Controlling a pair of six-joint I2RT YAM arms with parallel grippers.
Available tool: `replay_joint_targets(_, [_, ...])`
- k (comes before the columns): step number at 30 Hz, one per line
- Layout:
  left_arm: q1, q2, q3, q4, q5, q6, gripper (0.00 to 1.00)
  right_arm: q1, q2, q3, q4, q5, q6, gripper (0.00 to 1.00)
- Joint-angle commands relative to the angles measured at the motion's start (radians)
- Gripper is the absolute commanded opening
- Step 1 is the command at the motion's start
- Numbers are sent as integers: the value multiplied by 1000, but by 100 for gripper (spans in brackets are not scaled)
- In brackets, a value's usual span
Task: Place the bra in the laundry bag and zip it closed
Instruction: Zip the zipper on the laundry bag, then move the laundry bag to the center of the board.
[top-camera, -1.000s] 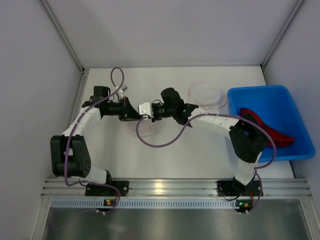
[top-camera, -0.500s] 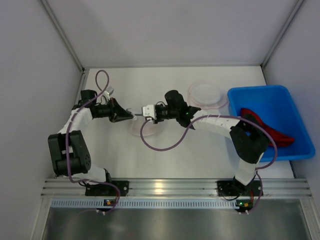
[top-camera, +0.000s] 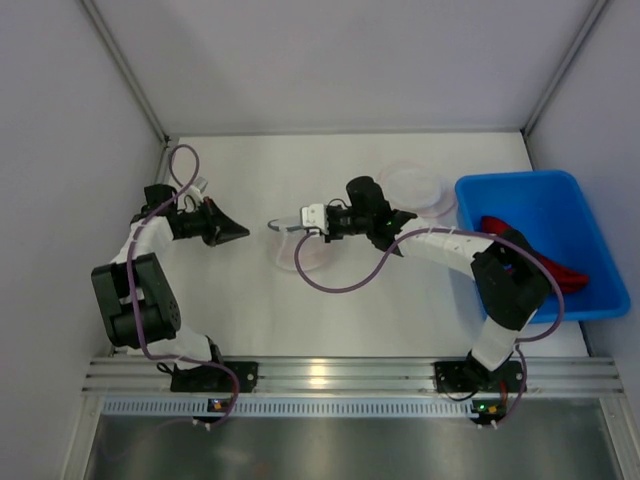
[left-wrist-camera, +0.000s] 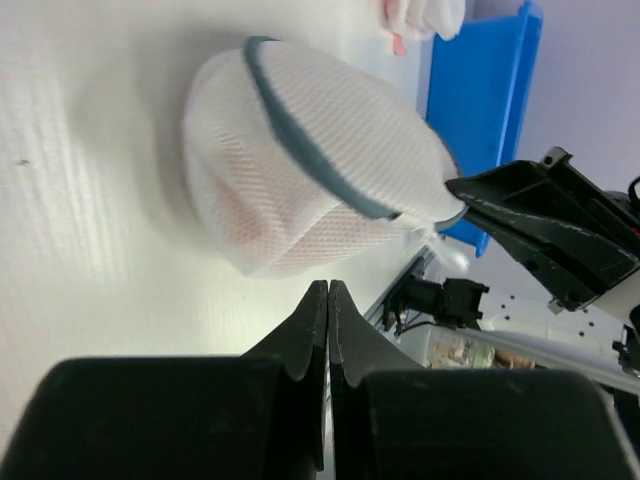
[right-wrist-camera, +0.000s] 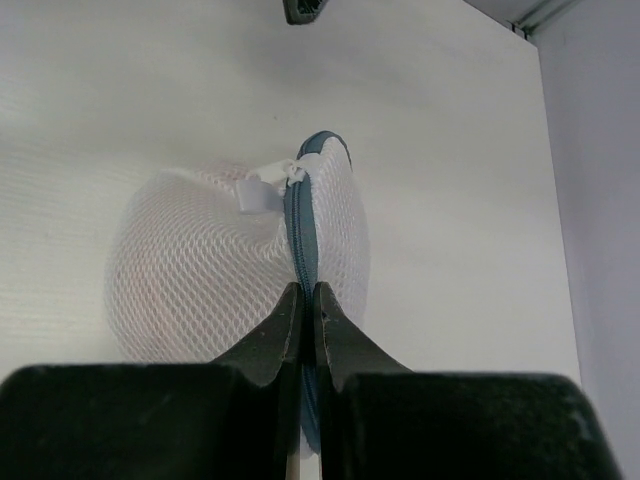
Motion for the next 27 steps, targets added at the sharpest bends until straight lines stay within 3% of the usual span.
replay_joint_targets(1, [15,-1,7,38,-41,32,0,-22,-65,-2,4,-24,-1,0])
replay_joint_targets(4, [14,2,19,38,32,52,0,-24,-66,2,5,-17,11,0])
replay_joint_targets(8, [12,-47,36,38,57,82,41,-24,-46,9,59,51,40,0])
replay_joint_targets(14, [12,-119,47,40,16,133,58,-39,44,132,128,192,45,0])
replay_joint_targets(15, [12,-122,53,40,9,139,83,-47,63,165,128,203,45,0])
replay_joint_targets(17, [12,-129,70,40,-20,159,88,-70,121,270,126,225,30,0])
replay_joint_targets(18, [12,-127,94,38,-32,165,97,-76,145,306,126,245,1,0])
replay_joint_targets(27, [15,-113,182,38,-149,225,98,-116,556,780,274,368,-229,0])
